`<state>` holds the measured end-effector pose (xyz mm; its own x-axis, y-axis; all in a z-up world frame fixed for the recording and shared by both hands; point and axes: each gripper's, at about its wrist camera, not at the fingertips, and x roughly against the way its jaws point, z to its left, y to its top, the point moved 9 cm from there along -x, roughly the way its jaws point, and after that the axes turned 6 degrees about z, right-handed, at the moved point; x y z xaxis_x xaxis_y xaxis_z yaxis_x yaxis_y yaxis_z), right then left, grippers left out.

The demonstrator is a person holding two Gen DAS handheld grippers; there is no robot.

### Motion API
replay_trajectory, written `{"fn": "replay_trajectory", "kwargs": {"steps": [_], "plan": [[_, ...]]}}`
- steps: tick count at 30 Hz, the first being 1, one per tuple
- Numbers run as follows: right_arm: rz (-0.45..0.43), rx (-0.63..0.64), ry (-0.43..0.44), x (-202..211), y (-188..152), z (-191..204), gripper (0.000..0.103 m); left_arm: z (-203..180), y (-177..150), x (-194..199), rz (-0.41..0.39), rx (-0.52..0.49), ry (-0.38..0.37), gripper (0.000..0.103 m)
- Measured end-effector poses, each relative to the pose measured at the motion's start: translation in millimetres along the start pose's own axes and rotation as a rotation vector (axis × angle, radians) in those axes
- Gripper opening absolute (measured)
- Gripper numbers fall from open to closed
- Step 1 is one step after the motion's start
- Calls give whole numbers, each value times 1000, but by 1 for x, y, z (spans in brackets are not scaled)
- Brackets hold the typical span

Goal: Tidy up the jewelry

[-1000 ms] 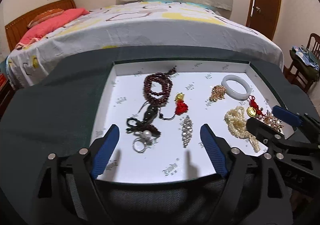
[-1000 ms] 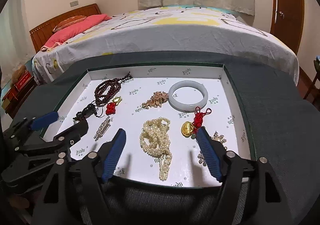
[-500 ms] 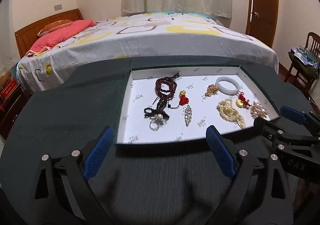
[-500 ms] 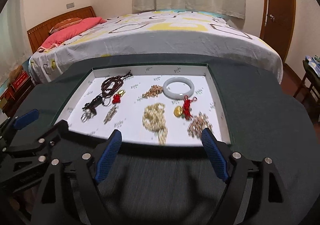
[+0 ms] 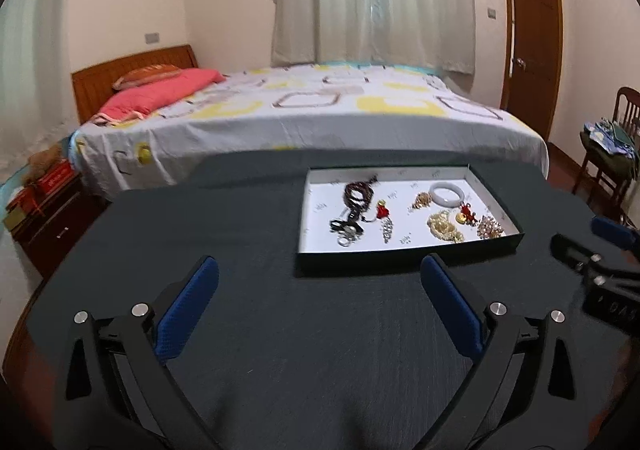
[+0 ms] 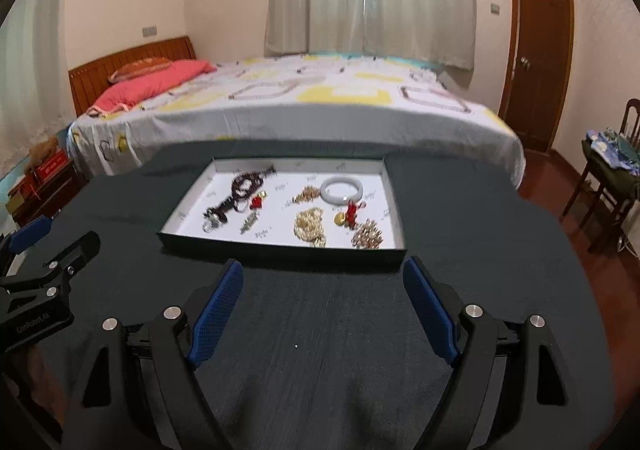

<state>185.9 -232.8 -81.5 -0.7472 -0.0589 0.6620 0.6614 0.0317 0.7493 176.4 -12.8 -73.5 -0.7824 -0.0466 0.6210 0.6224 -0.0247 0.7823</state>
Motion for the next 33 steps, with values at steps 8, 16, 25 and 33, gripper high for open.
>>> {"fn": "replay_trajectory", "kwargs": {"steps": [8, 16, 25, 33], "plan": [[-111, 11, -18, 63, 7, -1, 83, 26, 8, 63, -89, 81, 6, 99], [-182, 26, -26, 103, 9, 2, 83, 36, 9, 101, -151, 101, 22, 99], [-224, 39, -20, 121, 7, 10, 83, 31, 13, 122, -191, 95, 2, 99], [-243, 29, -29, 129, 8, 6, 84, 28, 13, 126, -200, 86, -3, 99]]}}
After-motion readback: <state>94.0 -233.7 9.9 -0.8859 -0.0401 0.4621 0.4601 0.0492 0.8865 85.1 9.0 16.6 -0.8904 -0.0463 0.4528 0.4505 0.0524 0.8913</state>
